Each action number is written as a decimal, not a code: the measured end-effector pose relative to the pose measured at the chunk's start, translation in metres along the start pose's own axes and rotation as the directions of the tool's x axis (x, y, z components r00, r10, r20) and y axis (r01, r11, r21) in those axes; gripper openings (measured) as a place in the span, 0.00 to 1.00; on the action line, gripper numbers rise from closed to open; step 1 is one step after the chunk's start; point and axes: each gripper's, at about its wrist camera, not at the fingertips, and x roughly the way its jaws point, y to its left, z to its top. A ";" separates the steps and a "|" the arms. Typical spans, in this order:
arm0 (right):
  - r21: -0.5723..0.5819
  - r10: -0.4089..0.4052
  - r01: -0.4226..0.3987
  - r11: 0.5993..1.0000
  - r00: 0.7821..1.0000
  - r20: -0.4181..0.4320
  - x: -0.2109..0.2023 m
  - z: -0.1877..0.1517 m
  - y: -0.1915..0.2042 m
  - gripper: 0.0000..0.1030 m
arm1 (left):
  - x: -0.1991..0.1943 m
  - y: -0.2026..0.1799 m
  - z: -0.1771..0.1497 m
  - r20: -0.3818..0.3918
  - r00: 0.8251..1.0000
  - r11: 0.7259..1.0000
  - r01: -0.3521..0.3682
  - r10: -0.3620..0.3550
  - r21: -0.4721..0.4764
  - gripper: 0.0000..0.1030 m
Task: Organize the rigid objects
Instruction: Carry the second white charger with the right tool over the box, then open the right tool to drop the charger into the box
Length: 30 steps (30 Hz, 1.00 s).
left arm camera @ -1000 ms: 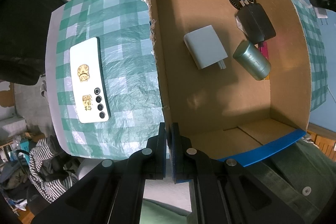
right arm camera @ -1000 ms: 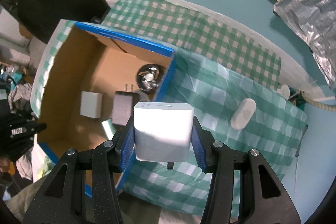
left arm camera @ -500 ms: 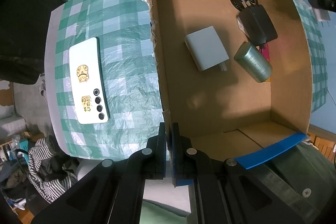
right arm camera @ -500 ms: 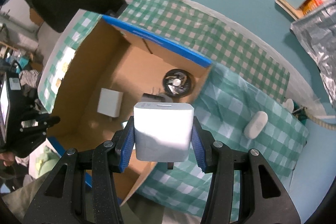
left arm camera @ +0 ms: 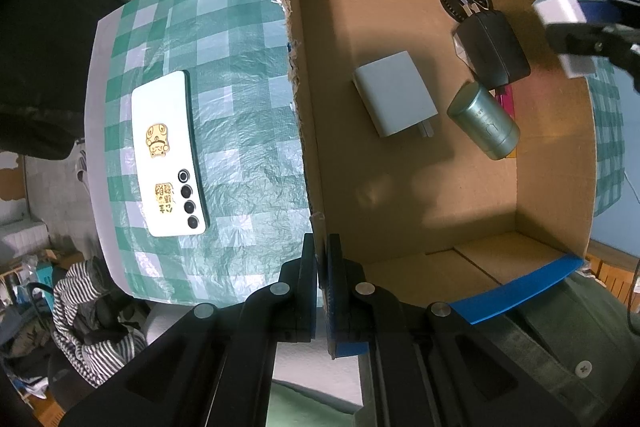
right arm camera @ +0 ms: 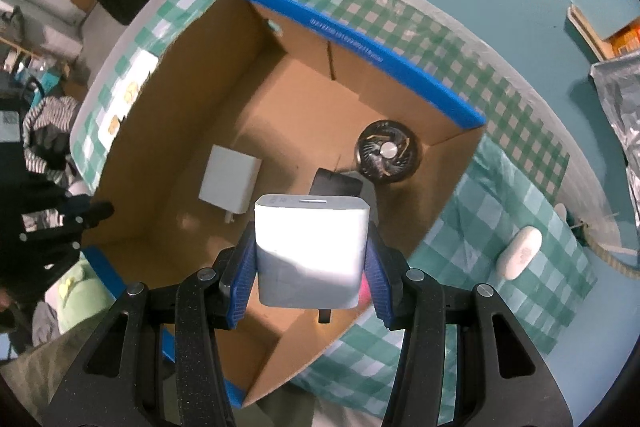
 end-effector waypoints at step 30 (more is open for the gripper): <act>0.104 -0.014 0.013 0.994 1.000 0.014 -0.015 -0.029 -0.024 0.57 | 0.002 0.000 -0.002 0.001 1.000 1.000 -0.007 0.007 0.005 0.04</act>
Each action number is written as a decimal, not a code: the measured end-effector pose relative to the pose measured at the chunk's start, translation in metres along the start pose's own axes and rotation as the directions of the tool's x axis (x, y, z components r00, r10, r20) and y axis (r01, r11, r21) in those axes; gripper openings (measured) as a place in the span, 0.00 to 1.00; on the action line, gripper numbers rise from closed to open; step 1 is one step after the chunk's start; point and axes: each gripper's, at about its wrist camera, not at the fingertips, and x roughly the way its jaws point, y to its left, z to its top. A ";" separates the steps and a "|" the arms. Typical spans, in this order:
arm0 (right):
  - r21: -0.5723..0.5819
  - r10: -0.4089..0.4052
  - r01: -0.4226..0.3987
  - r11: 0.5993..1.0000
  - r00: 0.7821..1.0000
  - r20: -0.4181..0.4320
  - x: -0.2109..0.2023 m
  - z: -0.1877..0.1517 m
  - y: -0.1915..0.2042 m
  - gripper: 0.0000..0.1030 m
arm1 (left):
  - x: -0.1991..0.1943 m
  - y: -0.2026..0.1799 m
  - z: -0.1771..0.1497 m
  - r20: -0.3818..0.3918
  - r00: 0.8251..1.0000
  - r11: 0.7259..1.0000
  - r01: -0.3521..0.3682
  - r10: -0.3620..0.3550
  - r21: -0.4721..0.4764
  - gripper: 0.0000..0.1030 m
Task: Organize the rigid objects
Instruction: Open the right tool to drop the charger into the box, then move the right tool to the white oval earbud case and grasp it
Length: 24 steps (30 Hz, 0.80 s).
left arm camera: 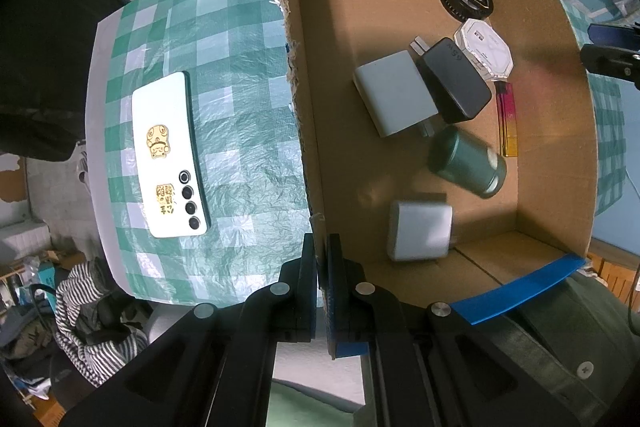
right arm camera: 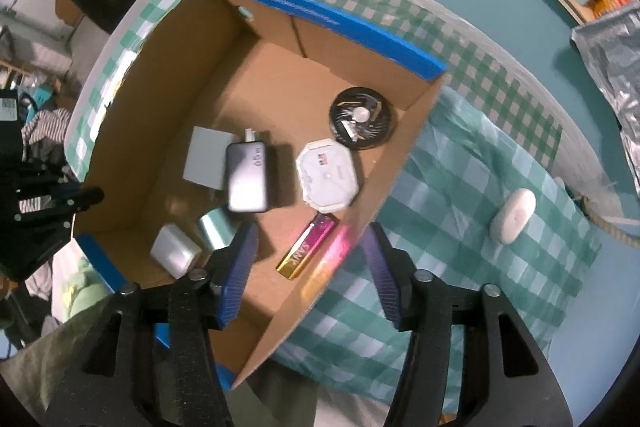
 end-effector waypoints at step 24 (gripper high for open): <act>0.217 -0.030 0.028 0.976 1.000 0.008 -0.009 -0.024 -0.082 0.57 | -0.001 -0.003 0.000 -0.005 1.000 1.000 -0.011 0.011 -0.002 0.04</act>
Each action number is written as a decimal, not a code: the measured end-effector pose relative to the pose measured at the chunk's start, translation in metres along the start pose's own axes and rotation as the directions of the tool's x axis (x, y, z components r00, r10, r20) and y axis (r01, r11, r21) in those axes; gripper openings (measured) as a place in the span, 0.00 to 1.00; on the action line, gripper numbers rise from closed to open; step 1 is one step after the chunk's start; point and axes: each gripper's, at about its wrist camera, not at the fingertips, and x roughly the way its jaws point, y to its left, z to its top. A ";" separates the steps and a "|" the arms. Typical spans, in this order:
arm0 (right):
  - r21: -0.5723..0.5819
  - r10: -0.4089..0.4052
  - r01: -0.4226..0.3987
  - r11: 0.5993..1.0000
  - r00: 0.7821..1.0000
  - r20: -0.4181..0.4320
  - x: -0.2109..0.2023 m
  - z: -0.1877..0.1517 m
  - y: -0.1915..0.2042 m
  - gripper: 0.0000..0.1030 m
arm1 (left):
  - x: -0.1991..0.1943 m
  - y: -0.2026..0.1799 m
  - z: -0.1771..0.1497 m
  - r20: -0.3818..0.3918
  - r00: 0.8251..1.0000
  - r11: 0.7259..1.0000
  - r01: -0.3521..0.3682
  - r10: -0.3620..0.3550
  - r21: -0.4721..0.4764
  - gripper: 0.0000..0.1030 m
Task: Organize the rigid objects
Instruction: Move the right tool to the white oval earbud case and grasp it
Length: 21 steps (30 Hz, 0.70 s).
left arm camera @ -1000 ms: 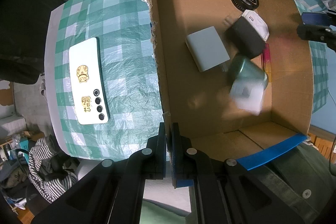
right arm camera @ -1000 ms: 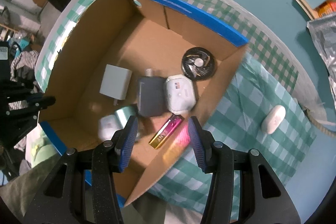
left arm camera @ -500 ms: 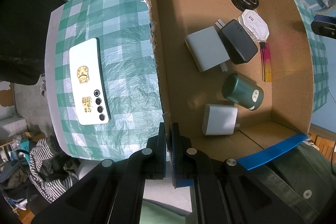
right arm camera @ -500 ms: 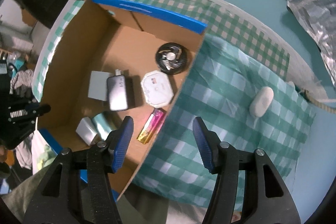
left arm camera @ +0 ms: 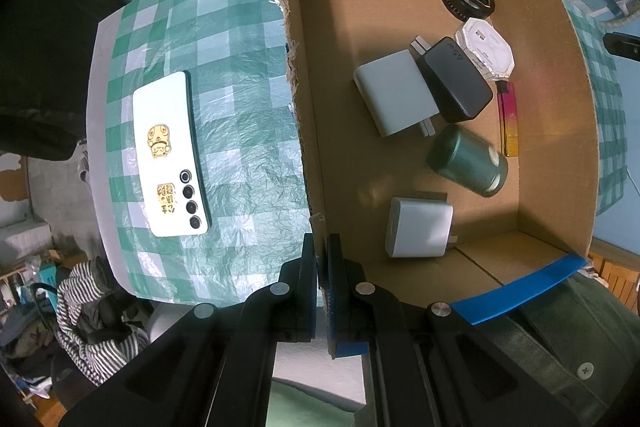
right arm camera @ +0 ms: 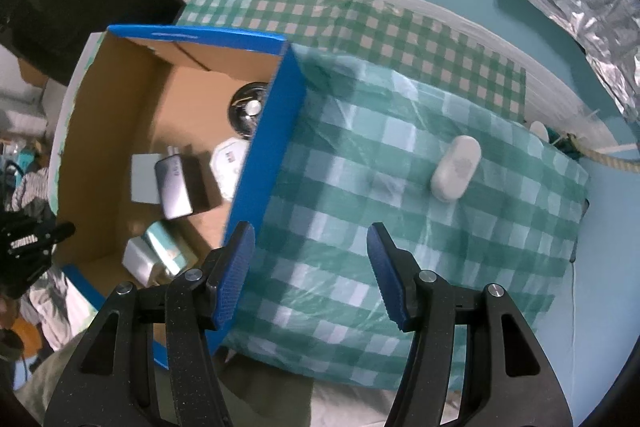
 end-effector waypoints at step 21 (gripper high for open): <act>0.319 -0.061 0.082 0.944 0.995 -0.076 0.065 0.024 -0.131 0.57 | 0.000 -0.002 0.002 -0.002 1.000 1.000 -0.016 0.016 -0.020 0.04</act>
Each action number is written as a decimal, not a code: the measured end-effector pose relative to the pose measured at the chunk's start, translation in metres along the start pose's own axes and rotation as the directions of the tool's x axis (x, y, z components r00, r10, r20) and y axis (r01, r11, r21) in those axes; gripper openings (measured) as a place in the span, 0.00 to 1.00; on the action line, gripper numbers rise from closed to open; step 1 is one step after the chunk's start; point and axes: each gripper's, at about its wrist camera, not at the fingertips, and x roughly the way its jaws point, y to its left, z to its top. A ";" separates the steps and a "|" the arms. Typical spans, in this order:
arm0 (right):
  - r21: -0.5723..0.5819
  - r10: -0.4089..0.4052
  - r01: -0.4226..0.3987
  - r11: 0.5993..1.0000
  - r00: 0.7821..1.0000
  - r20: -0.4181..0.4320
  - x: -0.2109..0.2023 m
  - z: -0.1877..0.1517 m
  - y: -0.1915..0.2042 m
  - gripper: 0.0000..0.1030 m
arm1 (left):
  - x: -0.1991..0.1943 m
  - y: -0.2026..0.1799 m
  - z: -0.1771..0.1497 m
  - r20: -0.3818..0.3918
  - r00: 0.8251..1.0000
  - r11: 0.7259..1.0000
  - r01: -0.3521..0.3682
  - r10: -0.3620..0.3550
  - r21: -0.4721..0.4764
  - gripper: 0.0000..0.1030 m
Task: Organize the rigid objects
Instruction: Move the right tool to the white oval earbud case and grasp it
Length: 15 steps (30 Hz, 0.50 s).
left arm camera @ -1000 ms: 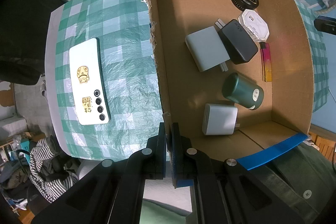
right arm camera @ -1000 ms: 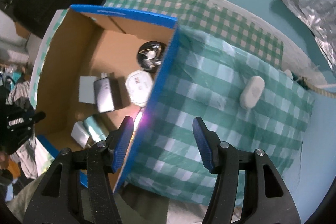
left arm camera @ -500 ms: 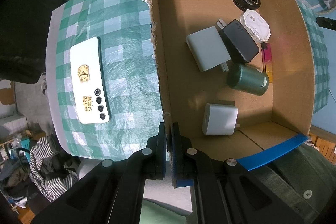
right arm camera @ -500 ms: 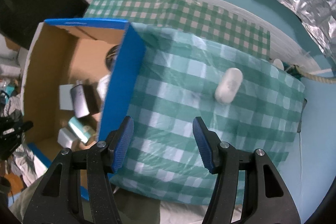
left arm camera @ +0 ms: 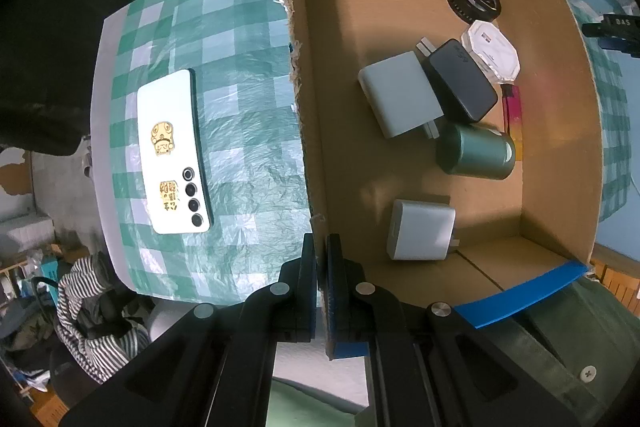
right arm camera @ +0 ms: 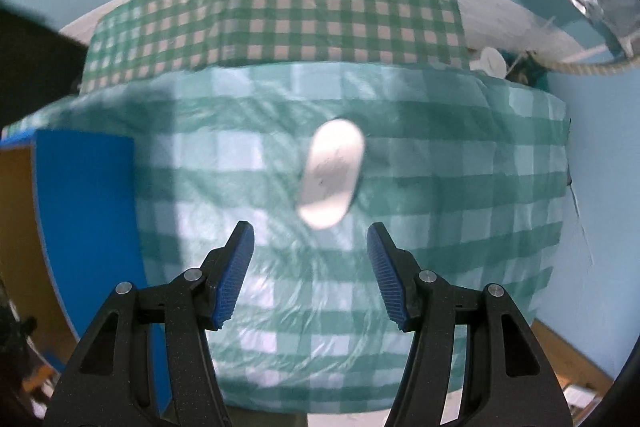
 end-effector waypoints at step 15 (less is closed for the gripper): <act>0.040 -0.008 0.010 0.999 0.999 -0.046 0.034 0.015 -0.008 0.54 | 0.001 0.001 0.001 -0.008 1.000 0.999 -0.008 0.008 -0.034 0.04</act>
